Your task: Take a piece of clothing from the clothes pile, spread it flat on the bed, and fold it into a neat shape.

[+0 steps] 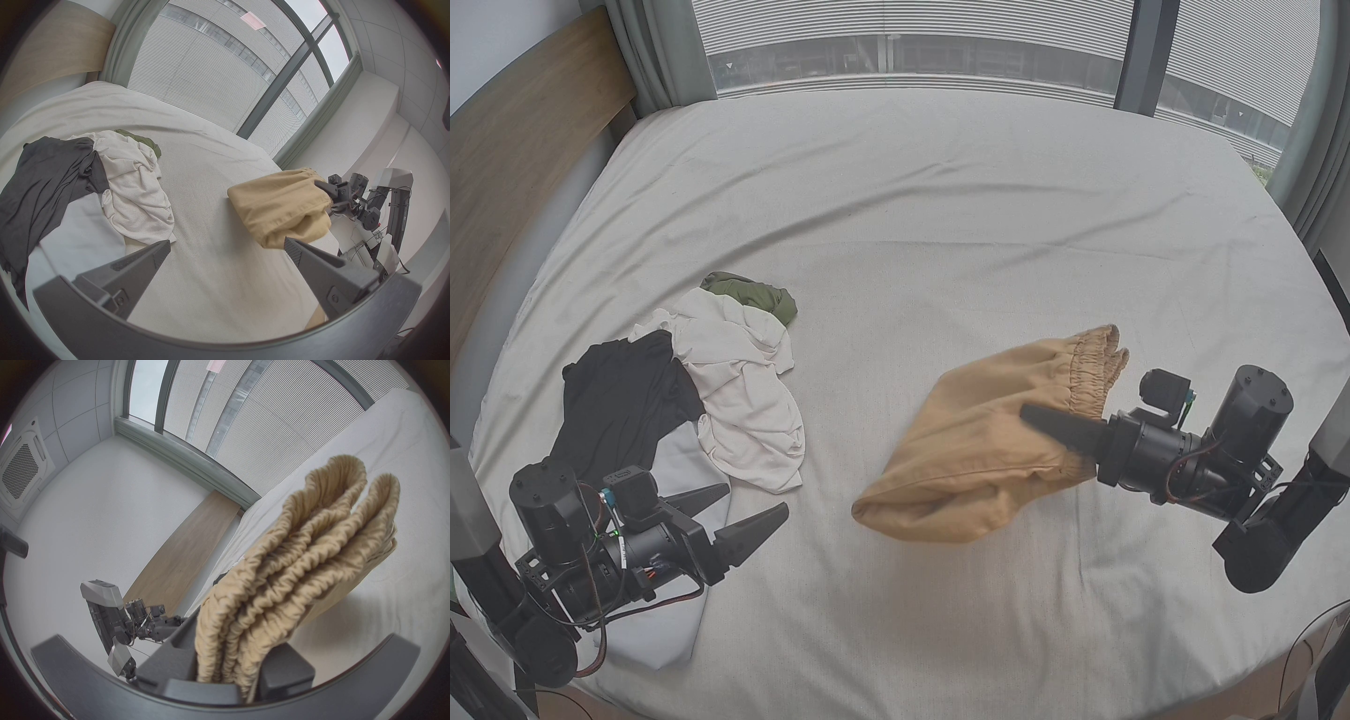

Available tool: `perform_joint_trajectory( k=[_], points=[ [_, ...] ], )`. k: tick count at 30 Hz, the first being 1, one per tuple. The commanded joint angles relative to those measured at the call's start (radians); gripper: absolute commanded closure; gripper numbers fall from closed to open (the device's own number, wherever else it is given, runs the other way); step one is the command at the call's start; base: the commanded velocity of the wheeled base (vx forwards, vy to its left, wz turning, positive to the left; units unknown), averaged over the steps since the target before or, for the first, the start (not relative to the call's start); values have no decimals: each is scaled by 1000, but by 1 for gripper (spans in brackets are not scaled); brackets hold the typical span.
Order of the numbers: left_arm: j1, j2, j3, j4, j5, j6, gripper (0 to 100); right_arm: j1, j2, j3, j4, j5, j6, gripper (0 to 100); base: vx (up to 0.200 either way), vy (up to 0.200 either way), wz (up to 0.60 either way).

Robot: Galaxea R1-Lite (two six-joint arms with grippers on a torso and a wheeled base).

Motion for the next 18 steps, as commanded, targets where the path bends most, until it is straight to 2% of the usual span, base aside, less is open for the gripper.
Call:
perform_joint_trajectory(
  k=[1, 18],
  points=[
    [-2, 5, 4, 0, 0, -1, 0, 4, -5, -91, 58, -6, 9, 100, 0, 0, 0],
    [-5, 5, 9, 0, 0, -1, 0, -17, 33, -376, 290, -31, 9, 100, 0, 0, 0]
  ],
)
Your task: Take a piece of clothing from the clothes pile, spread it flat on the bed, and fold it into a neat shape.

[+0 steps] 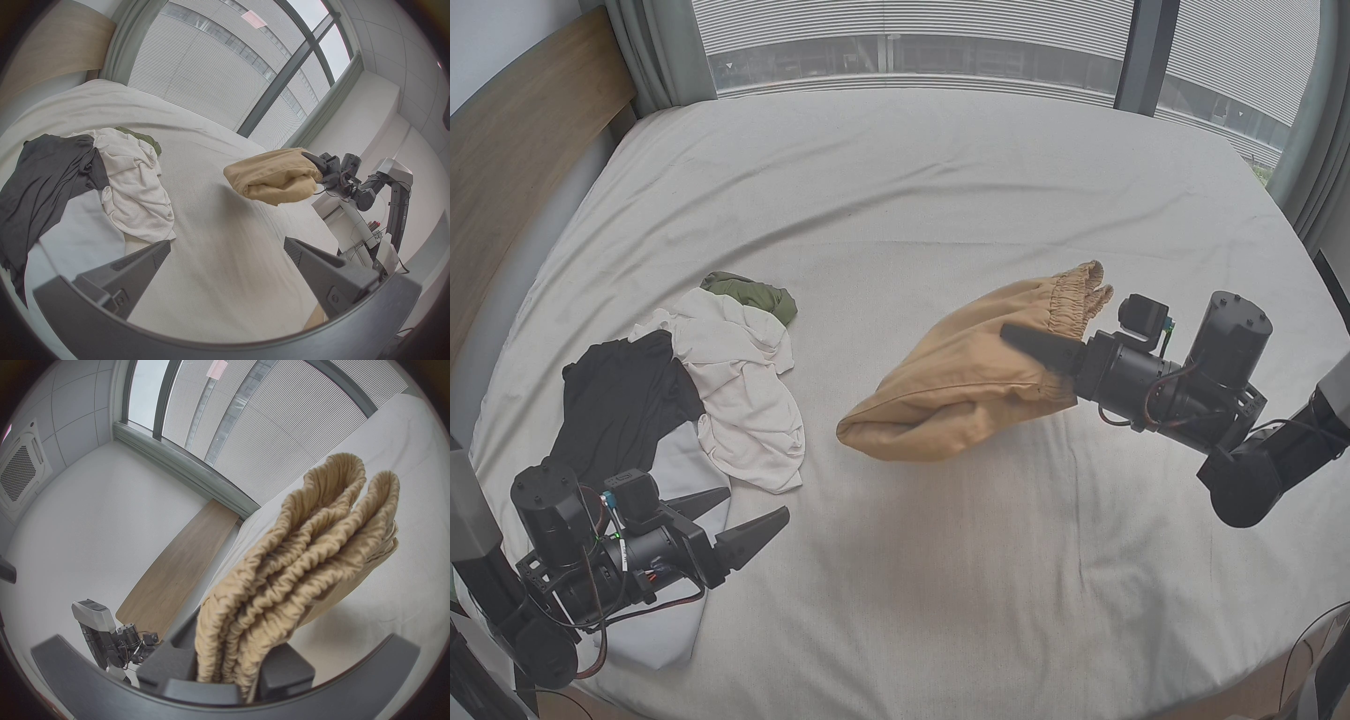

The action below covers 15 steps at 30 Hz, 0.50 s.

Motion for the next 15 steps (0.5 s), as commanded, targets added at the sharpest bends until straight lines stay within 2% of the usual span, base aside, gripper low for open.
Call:
perform_joint_trajectory(
  k=[1, 15],
  points=[
    [-2, 3, 1, -1, 0, -1, 0, -12, 31, -79, 35, 1, 0, 100, 0, 0, 0],
    [-4, 6, 9, -1, -1, -3, 0, -28, 108, -243, 118, 1, 0, 100, 0, 0, 0]
  ],
)
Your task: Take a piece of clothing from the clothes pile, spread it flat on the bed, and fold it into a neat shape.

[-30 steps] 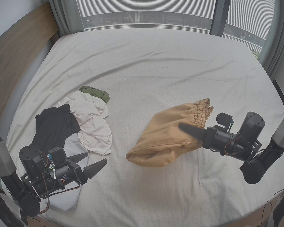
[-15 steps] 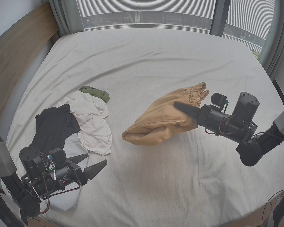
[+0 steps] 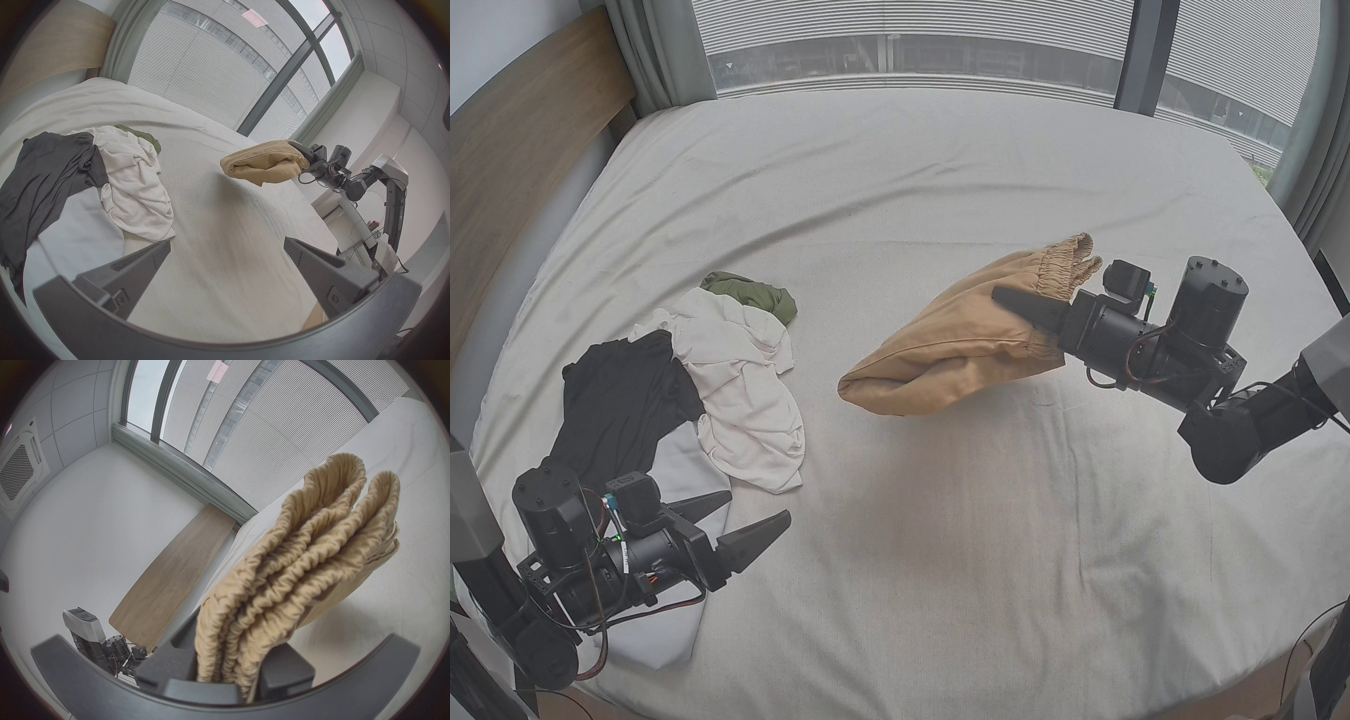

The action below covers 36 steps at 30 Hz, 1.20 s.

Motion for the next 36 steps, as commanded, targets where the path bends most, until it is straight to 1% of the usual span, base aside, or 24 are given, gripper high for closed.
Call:
perform_joint_trajectory(
  k=[1, 6, 16, 17, 18, 22, 23, 27, 31, 36],
  points=[
    [0, 4, 5, -1, 0, -1, 0, -3, 36, -54, 14, 1, 1, 100, 0, 0, 0],
    [-1, 9, 6, -1, 0, -1, 0, -10, 68, -131, 52, -1, 0, 100, 0, 0, 0],
    [-1, 13, 15, -1, 0, -1, 0, -40, 195, -343, 100, -3, 0, 100, 0, 0, 0],
    [-1, 13, 15, -1, 0, -1, 0, -40, 195, -343, 100, -3, 0, 100, 0, 0, 0],
    [-1, 16, 17, -1, 0, -1, 0, -52, 223, -425, 141, -3, 0, 100, 0, 0, 0],
    [-1, 18, 22, -1, -3, -3, 0, -66, 254, -528, 204, -9, 0, 100, 0, 0, 0],
    [-1, 18, 22, -1, -4, -4, 0, -73, 281, -588, 233, -38, 0, 100, 0, 0, 0],
    [0, 18, 22, -1, -6, -4, 0, -72, 333, -614, 239, -75, 0, 100, 0, 0, 0],
    [-1, 18, 25, -1, -6, -4, 0, -76, 386, -582, 236, -76, -9, 100, 0, 0, 0],
    [0, 13, 31, -1, -6, -4, 0, -87, 405, -531, 232, -78, -11, 100, 0, 0, 0]
  ],
)
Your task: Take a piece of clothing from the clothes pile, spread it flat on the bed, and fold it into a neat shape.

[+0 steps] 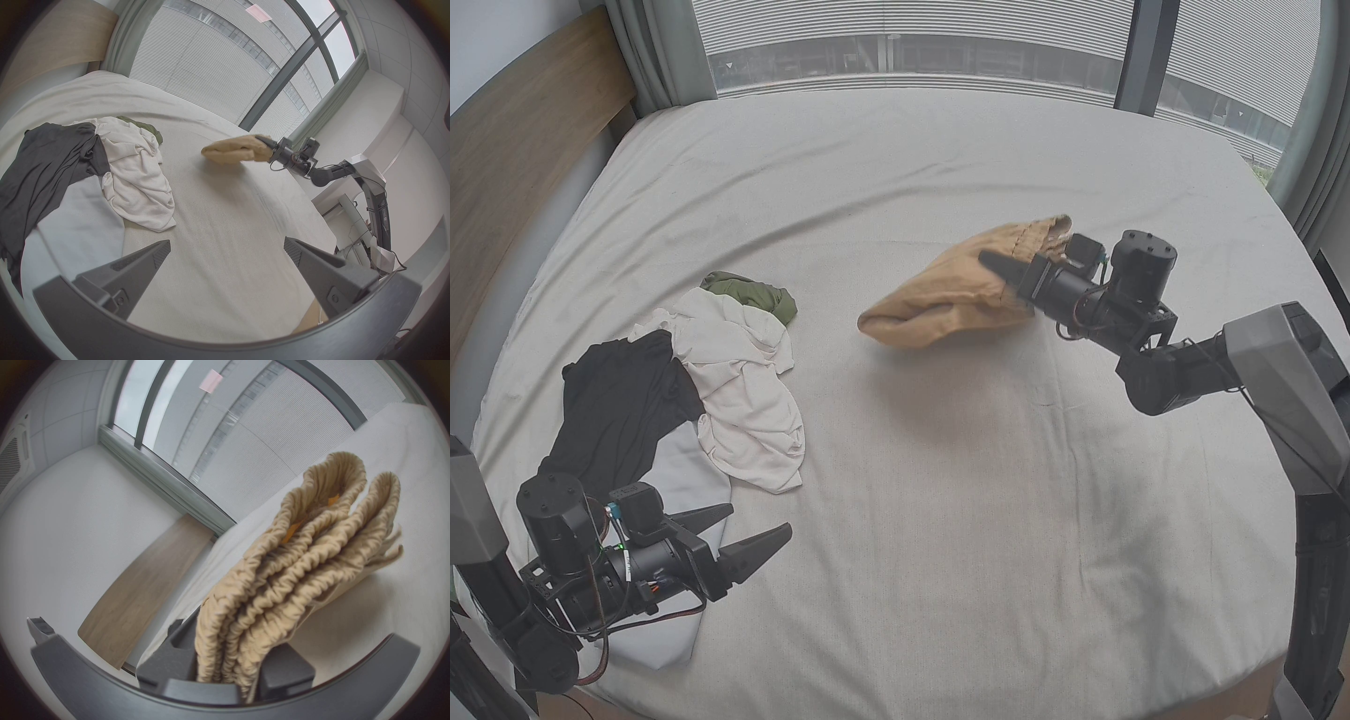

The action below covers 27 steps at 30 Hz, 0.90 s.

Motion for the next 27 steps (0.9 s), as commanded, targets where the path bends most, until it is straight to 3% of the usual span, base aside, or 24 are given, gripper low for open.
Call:
perform_joint_trajectory(
  k=[1, 16, 17, 23, 27],
  points=[
    [1, -2, 4, -1, 0, 0, 0, -10, 46, 58, -7, -2, -7, 100, 0, 0, 0],
    [0, -8, 4, -1, 0, 0, 0, -23, 38, 266, -91, -29, -58, 100, 0, 0, 0],
    [0, -8, 4, -1, 0, 0, 0, -23, 38, 269, -92, -31, -58, 0, 0, 0, 0],
    [-17, -17, 9, -2, 0, -19, 0, -23, -71, 433, -111, -71, -67, 0, 0, 0, 0],
    [-62, -96, 41, -1, 3, -84, 0, -33, -203, 610, -115, -72, -131, 0, 0, 0, 0]
  ],
)
